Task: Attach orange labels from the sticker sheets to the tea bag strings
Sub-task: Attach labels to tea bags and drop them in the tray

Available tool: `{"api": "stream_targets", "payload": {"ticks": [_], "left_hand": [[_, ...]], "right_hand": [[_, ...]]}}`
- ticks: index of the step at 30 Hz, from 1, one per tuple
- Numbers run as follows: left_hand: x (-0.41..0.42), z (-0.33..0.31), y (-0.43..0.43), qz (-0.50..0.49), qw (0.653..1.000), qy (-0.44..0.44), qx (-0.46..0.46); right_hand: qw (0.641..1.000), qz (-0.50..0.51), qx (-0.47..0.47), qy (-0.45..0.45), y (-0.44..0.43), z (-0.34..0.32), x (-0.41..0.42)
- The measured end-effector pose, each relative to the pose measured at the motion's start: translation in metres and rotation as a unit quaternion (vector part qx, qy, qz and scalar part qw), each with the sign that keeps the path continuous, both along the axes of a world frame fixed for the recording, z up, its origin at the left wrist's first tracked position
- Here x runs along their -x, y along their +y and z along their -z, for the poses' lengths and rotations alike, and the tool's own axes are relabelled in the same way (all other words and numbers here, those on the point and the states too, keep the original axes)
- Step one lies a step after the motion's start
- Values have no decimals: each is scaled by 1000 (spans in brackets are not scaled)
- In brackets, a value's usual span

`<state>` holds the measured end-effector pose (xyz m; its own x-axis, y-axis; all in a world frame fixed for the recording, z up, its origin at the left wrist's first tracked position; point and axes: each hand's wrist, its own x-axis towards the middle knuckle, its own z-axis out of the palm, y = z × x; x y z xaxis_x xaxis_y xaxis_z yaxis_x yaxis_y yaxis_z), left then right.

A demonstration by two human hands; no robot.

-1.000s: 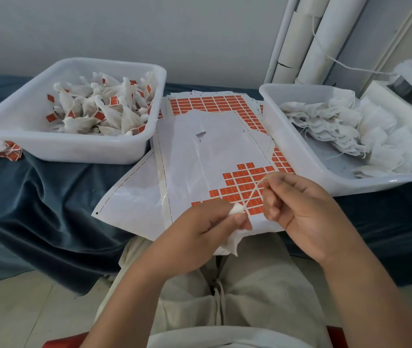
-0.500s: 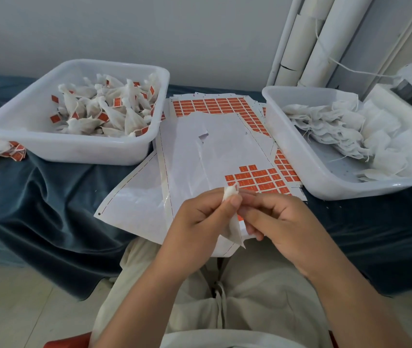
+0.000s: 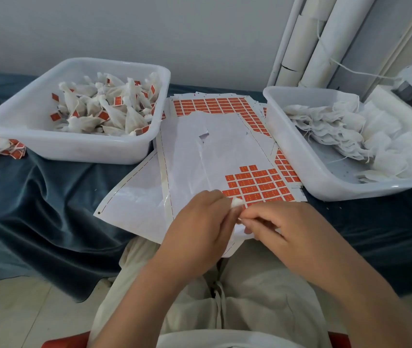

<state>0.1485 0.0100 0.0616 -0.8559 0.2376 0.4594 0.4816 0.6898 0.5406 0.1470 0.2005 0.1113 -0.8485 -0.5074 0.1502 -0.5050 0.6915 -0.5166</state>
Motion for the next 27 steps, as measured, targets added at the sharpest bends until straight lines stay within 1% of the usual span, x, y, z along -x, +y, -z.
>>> {"api": "stream_targets", "payload": {"ticks": [2,5,7,9,11,13,16,18,20,23,25,27], "left_hand": [[-2,0,-2,39,999,-5,25],[-3,3,-8,87,992,-84,19],[-3,3,-9,113,987,-110,40],[-5,1,-7,139,982,-117,58],[-7,1,-4,170,976,-127,48],[-8,1,-5,201,967,-156,8],[-6,1,-7,246,944,-198,-90],[-7,1,-9,261,923,-225,-170],[-7,2,-9,244,906,-249,-240],[-6,5,-7,232,877,-276,-318],[-5,5,-5,240,860,-287,-348],[-5,4,-3,238,852,-296,-361]], "right_hand": [[999,-12,-27,38,2,0,0],[994,-23,-42,102,3,-3,1],[989,-38,-46,136,3,-3,2],[986,-53,-49,149,3,-2,2],[987,-63,-35,142,3,0,4],[994,-57,6,97,4,1,7],[996,-21,92,-5,8,4,12],[991,-14,133,-24,9,5,12],[988,-17,155,0,7,5,11],[985,-21,160,61,4,6,10],[984,-17,144,103,1,7,10],[982,-15,122,144,0,8,8]]}}
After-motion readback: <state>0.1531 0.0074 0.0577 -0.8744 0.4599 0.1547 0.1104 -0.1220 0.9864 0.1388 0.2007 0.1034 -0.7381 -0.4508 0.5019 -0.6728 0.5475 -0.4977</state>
